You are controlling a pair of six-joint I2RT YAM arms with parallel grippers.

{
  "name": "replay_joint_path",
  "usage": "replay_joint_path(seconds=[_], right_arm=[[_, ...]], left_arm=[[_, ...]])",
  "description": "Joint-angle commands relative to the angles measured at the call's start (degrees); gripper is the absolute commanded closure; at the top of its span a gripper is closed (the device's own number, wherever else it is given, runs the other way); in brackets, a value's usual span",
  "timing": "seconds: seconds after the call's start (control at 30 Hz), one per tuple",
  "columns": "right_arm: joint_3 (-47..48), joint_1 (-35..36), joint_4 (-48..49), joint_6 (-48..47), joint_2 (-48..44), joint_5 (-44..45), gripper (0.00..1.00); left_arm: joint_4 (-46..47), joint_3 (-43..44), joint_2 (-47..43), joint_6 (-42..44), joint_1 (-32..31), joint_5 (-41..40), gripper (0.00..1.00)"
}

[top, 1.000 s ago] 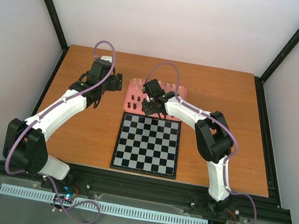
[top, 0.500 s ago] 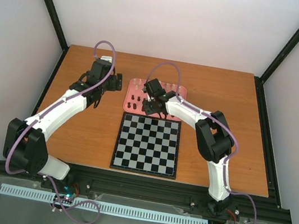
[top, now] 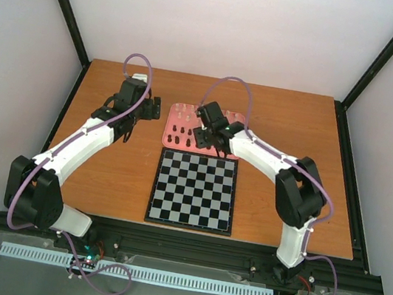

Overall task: Set up the chess pieces on the board
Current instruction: Pick up the chess piece from the storage box.

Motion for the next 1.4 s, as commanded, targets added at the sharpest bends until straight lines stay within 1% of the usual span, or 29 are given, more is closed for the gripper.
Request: replay_joint_path(seconds=[0.0,0.07,0.23,0.4,0.73,1.37], right_arm=[[-4.4,-1.2,1.0,2.7,-7.2,8.2,0.46],[-7.2,-3.5,0.5,4.2,-9.4,9.2,0.47],[-15.0,-9.0,1.7,6.8,-14.0,8.2,0.51],[-18.5,-12.1,3.1,6.9,-15.3,6.9,0.55],[-17.6,-13.6,5.5,5.5,-9.0,1.7,0.58],[-14.2,-14.4,5.8,4.8,-2.9,-0.5,0.63]], left_arm=[[0.6,1.5,0.6,-0.3,0.1,-0.3,0.00],[0.5,1.6,0.7,-0.3,0.1,0.3,0.00],[0.7,1.4,0.4,-0.7,0.1,1.5,0.00],[0.6,1.4,0.6,-0.7,0.1,1.8,0.00],[0.4,1.7,1.5,-0.9,0.1,1.8,0.00],[0.5,2.1,2.7,-0.6,0.1,1.1,0.00]])
